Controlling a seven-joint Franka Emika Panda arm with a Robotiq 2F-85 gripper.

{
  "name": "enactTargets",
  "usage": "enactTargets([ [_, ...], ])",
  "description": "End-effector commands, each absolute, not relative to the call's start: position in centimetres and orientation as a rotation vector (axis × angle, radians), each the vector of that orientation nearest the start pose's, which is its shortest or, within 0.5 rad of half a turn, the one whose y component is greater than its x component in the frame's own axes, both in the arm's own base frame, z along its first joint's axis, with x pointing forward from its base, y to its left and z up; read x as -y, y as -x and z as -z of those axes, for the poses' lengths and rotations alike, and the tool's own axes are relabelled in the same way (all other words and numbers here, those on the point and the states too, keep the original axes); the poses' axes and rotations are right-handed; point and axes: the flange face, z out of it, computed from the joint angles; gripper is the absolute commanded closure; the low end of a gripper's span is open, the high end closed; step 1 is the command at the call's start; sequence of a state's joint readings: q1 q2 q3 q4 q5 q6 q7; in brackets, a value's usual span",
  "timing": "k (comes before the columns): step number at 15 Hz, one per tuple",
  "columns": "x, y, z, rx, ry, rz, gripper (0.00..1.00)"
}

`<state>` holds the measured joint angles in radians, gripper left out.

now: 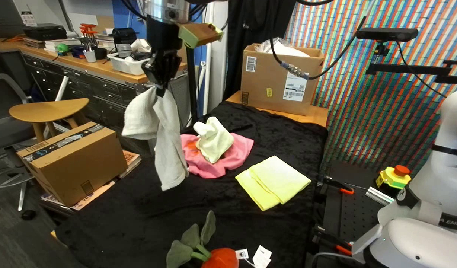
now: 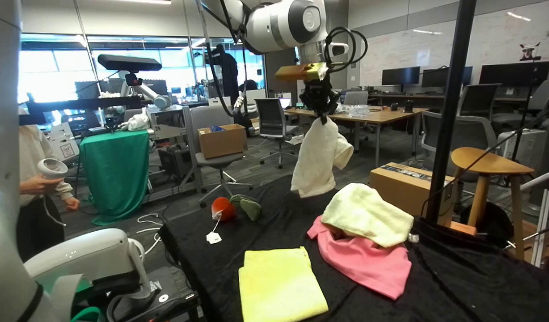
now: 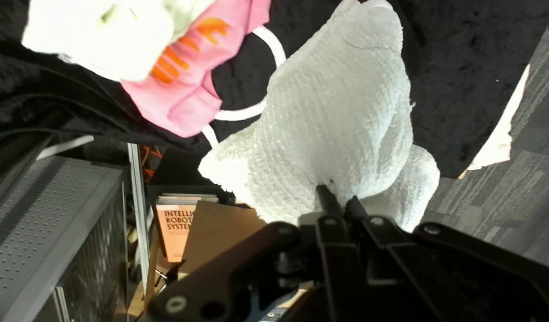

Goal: Pile all the objects on the middle back of the table

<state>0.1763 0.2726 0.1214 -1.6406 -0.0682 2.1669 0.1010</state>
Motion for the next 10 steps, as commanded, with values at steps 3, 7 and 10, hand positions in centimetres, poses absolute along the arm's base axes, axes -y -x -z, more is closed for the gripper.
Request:
enactTargets([
  [3,-10.1,-60.3,-46.0,0.154,3.117,0.426,0.96],
  [7,-7.0,-60.3,-41.8,0.013,3.198,0.416,0.96],
  [10,-6.2,-60.5,-39.3,-0.107,3.263,0.428,0.96],
])
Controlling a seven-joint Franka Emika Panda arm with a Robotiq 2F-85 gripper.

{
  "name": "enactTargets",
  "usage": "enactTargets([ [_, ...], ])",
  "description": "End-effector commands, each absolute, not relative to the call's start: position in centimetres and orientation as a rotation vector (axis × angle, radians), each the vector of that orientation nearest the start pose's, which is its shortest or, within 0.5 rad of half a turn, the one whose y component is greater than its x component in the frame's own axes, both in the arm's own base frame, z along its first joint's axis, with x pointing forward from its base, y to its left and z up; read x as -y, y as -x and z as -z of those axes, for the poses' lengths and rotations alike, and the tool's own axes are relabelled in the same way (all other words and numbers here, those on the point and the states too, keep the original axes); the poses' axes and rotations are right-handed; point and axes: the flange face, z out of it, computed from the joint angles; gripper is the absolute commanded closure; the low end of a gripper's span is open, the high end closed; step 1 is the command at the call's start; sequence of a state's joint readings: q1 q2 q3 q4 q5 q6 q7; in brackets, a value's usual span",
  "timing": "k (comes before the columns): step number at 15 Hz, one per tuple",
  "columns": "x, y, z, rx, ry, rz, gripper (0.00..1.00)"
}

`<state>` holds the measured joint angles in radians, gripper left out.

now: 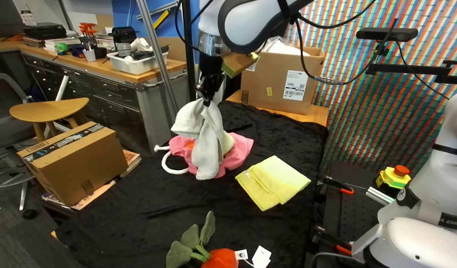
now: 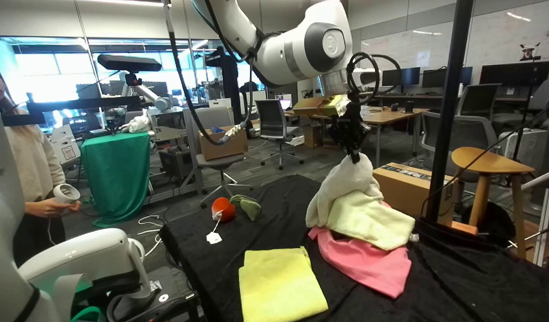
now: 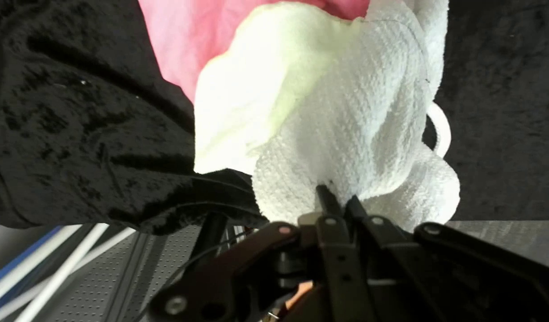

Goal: Pile all the objects on the middle back of the table

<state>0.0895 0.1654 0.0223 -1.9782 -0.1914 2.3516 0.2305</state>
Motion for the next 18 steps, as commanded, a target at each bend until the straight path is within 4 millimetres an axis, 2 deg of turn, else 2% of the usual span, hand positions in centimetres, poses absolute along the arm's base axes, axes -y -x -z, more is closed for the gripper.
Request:
enactTargets([
  [1,-6.0,-60.5,-38.6,-0.153,3.283,0.421,0.96],
  [5,-5.7,-60.7,-36.1,-0.272,3.329,0.360,0.96],
  [8,-6.5,-60.7,-34.4,-0.290,3.347,0.326,0.96],
  [13,-7.8,-60.4,-33.2,-0.282,3.353,0.288,0.95],
  [14,-7.8,-60.3,-33.3,-0.283,3.353,0.280,0.69],
  [15,-7.7,-60.3,-33.3,-0.297,3.349,0.284,0.69],
  [18,-6.7,-59.7,-34.2,-0.307,3.347,0.286,0.46],
])
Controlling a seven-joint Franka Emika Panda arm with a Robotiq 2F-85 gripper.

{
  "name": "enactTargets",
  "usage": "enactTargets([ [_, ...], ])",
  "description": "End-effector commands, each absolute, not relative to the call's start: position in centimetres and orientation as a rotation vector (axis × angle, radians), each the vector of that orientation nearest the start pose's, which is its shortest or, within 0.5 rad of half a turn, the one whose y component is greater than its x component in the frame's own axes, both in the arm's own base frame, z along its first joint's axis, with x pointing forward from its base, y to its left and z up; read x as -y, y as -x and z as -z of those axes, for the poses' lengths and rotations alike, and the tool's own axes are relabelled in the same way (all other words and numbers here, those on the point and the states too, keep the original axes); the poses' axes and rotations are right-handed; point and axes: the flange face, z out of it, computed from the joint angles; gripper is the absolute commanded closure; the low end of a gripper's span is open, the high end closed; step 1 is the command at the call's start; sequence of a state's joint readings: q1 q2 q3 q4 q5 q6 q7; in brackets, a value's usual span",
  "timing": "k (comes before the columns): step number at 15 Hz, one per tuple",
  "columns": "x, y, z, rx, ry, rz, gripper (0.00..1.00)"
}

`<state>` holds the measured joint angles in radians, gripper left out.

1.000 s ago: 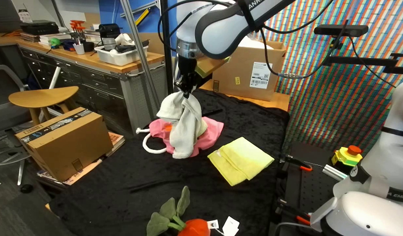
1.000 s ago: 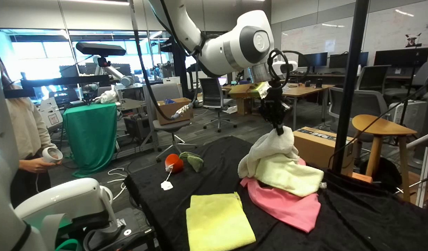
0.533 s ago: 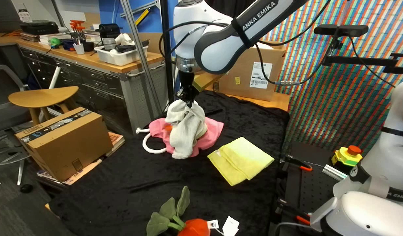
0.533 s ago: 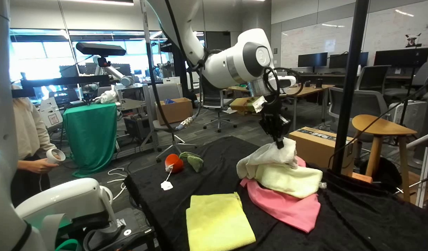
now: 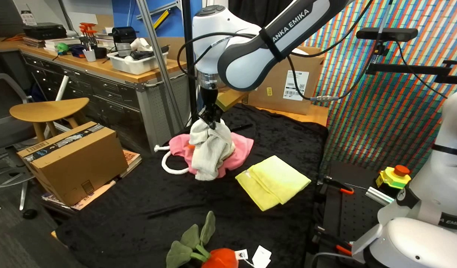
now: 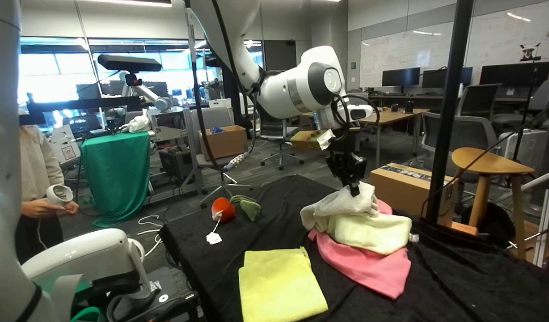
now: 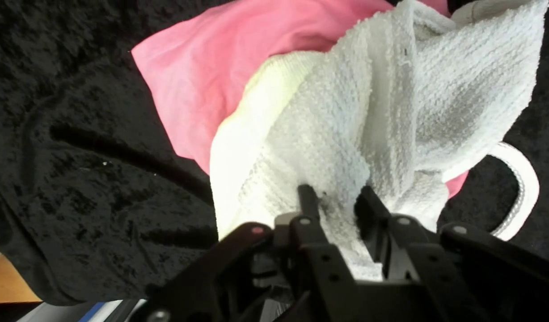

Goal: Pile all the objects on the middle back of the table

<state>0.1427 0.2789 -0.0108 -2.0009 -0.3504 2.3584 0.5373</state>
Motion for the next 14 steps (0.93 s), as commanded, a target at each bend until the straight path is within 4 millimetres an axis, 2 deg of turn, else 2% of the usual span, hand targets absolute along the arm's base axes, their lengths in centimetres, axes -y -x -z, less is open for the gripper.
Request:
enactTargets([
  [1,-6.2,-59.5,-34.6,-0.307,3.347,0.287,0.39],
  [6,-4.5,-57.1,-37.7,-0.278,3.335,0.296,0.02],
  [9,-3.8,-54.5,-39.2,-0.252,3.313,0.261,0.00],
  [14,-4.2,-50.2,-38.5,-0.214,3.269,0.141,0.00],
])
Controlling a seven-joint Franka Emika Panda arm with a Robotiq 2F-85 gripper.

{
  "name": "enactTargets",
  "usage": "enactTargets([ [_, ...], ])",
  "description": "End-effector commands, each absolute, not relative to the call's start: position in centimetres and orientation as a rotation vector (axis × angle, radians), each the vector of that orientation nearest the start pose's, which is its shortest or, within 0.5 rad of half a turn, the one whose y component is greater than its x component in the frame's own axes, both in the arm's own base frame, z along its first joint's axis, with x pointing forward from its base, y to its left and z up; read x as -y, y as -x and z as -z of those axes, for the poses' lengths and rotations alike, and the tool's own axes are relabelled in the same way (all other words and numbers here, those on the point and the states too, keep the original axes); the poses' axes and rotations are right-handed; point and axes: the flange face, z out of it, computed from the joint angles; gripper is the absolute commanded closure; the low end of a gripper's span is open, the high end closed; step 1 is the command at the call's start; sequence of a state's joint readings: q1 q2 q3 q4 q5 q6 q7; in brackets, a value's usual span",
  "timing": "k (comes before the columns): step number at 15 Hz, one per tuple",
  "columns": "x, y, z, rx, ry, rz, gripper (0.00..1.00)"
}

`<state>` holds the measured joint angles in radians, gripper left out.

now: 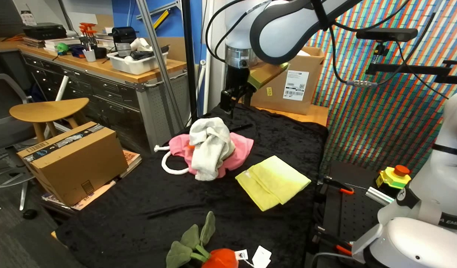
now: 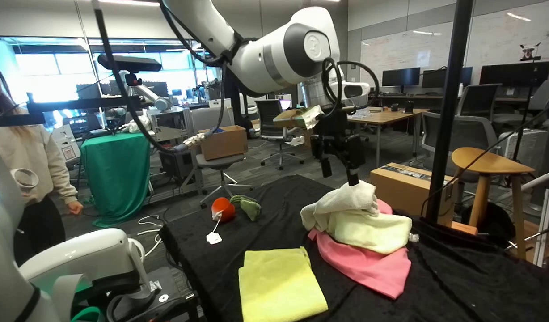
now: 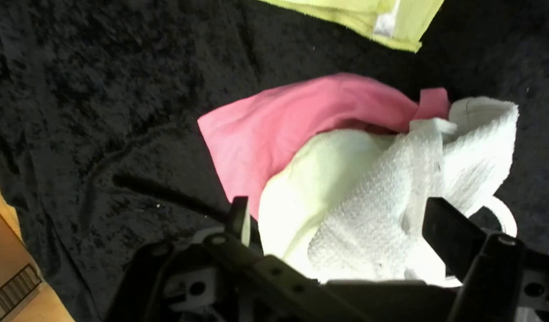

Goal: Pile all the objects on the middle back of the table

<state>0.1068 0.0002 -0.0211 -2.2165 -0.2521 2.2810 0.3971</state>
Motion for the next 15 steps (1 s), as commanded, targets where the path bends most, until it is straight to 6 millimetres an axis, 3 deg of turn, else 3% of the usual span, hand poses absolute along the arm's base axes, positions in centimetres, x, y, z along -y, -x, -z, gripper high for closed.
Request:
enactTargets([
  [1,-4.3,-49.5,-38.2,-0.220,3.251,0.132,0.00],
  [7,-4.5,-46.4,-35.9,-0.203,3.218,0.086,0.00],
  [15,-1.8,-42.0,-29.1,-0.118,3.254,0.055,0.00],
])
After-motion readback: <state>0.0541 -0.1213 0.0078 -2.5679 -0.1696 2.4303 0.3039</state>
